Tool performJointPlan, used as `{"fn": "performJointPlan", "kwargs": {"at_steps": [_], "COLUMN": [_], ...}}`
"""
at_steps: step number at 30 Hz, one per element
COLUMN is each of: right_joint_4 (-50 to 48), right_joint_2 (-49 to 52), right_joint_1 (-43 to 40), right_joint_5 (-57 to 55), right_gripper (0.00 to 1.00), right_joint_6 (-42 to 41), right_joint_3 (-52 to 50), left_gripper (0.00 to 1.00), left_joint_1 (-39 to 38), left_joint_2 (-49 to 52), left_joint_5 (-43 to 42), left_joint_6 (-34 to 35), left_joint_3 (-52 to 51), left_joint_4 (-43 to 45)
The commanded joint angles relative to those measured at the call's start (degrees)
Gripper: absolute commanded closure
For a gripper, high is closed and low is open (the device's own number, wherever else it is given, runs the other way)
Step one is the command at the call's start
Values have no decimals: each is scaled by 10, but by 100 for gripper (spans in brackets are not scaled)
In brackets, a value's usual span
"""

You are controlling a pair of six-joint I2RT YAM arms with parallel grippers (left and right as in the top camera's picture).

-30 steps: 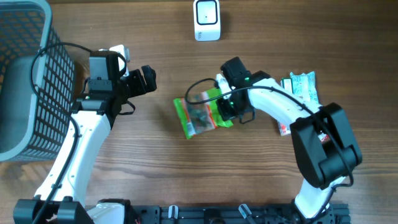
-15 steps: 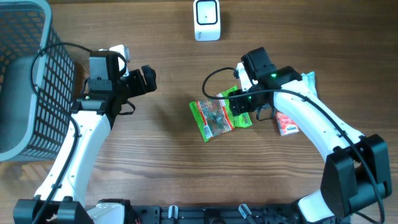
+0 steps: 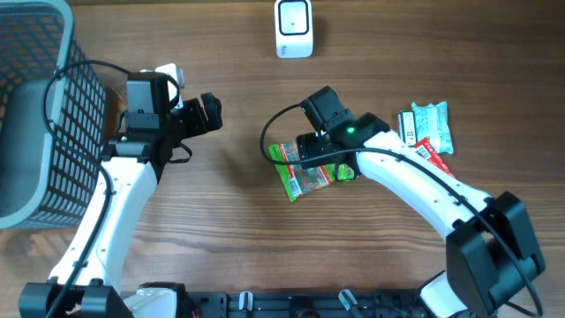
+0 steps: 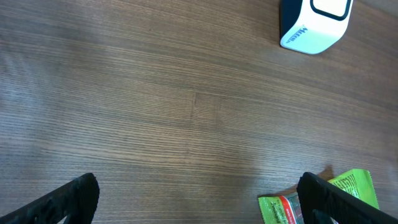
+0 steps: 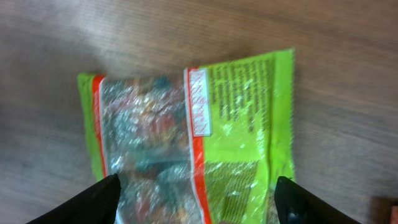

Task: Scan the item barcode
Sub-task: 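Grasp the green snack bag with the right gripper and lift it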

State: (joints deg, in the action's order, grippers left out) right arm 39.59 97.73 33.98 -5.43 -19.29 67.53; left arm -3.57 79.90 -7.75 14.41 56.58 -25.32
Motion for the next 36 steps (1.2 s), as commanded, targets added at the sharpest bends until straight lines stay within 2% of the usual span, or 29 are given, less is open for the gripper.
{"fn": "performJointPlan", "kwargs": {"at_steps": [1,5,6,7,9,14,15,21,27,33,36], "right_joint_4": [-23,-35,-36,-42,-54,-27,-27,-5,70,71,34], "right_joint_2": [37,91,109,121,141,143,143,139,111,117,127], "right_joint_1": [3,2,2,2,2,2,2,2,2,2,2], "right_joint_5": [-38,-36,-27,-2,78,56,57,62,68,76,77], "right_gripper": [19,15,7,4,4,20,21,15,13,12,6], "right_joint_6": [0,13,16,33,92,54,54,75,103,101,103], "right_joint_3": [-7,-7,-7,-7,-6,-6,-6,8,86,68,39], "left_gripper": [0,0,0,0,0,0,0,0,0,0,0], "left_joint_1": [4,4,4,4,4,4,4,4,4,4,4], "left_joint_2": [-5,-5,-5,-5,-5,-5,-5,-5,-5,-5,-5], "left_joint_5": [2,2,2,2,2,2,2,2,2,2,2], "left_joint_6": [-7,-7,-7,-7,-7,-7,-7,-7,-7,-7,-7], "left_joint_3": [3,3,3,3,3,3,3,3,3,3,3], "left_joint_4": [2,2,2,2,2,2,2,2,2,2,2]}}
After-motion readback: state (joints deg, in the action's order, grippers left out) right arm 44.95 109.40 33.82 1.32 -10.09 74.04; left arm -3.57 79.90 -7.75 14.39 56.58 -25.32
